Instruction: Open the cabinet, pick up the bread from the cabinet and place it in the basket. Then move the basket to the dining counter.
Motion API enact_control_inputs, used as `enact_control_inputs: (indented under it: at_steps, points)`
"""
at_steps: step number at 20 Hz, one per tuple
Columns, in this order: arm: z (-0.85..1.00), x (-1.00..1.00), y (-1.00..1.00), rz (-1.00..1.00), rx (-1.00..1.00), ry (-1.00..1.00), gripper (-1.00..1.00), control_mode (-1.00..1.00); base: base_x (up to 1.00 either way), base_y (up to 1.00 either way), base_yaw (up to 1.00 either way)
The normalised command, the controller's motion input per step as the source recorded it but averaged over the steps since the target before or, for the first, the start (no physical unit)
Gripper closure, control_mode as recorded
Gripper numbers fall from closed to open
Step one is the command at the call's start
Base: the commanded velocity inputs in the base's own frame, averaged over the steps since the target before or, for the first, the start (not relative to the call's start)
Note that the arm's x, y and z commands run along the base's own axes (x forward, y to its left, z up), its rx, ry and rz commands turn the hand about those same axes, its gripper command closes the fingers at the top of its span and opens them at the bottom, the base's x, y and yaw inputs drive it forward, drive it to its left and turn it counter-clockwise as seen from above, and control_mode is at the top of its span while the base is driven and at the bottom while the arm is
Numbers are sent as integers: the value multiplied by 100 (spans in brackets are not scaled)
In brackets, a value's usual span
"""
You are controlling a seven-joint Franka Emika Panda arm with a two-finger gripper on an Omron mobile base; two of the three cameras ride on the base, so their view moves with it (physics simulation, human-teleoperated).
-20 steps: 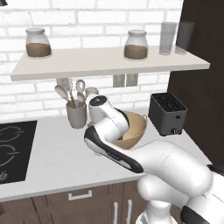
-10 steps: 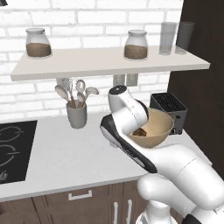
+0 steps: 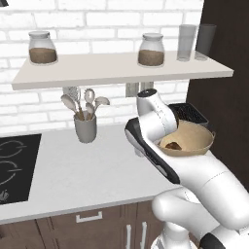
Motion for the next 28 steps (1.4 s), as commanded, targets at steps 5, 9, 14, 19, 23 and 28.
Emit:
enact_control_inputs:
  at_steps: [5,9,14,19,23,28]
  points:
    - [0,0,0,0,0,0,100,-100,0,0,0]
    - [0,-4,9,0,0,0,100,-100,0,0,0]
    - [0,-6,9,1,0,0,100,100,-48,45,5]
    - [0,0,0,0,0,0,100,100,-54,93,14]
    - [0,0,0,0,0,0,100,100,-26,100,63]
    - [0,0,0,0,0,0,100,100,-4,23,100]
